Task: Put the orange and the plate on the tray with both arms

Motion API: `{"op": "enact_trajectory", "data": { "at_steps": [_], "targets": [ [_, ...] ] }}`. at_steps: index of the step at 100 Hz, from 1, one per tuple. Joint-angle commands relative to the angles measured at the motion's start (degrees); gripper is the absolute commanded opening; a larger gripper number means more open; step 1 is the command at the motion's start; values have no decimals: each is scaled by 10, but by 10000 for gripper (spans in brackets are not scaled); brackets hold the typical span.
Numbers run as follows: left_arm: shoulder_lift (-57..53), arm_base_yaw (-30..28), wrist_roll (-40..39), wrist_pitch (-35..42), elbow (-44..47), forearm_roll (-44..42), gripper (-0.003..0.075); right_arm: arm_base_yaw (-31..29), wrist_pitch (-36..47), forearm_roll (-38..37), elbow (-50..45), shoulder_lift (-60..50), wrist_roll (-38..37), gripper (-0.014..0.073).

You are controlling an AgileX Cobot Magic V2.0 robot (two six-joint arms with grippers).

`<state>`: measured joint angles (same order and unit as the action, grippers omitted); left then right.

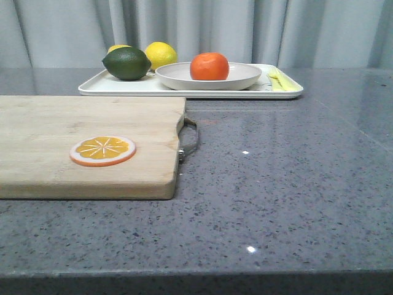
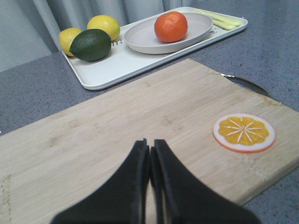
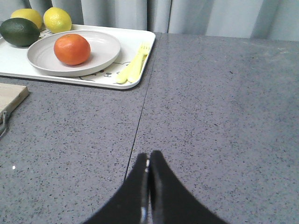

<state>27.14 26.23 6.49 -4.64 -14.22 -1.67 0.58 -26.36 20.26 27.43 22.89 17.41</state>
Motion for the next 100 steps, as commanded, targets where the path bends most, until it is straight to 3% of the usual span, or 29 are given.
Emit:
{"op": "enact_trajectory", "data": {
  "at_steps": [1, 27, 57, 100],
  "targets": [
    [-34, -8, -31, 46, 12, -19, -19, -2, 35, 6, 15, 3, 6, -68],
    [-168, -78, -35, 46, 90, -15, -19, -2, 35, 6, 15, 3, 6, -68],
    [-247, -139, -50, 43, 142, -17, -19, -2, 35, 6, 15, 3, 6, -68],
    [-293, -150, -52, 33, 146, -18, -19, -2, 35, 6, 15, 3, 6, -68]
  ]
}}
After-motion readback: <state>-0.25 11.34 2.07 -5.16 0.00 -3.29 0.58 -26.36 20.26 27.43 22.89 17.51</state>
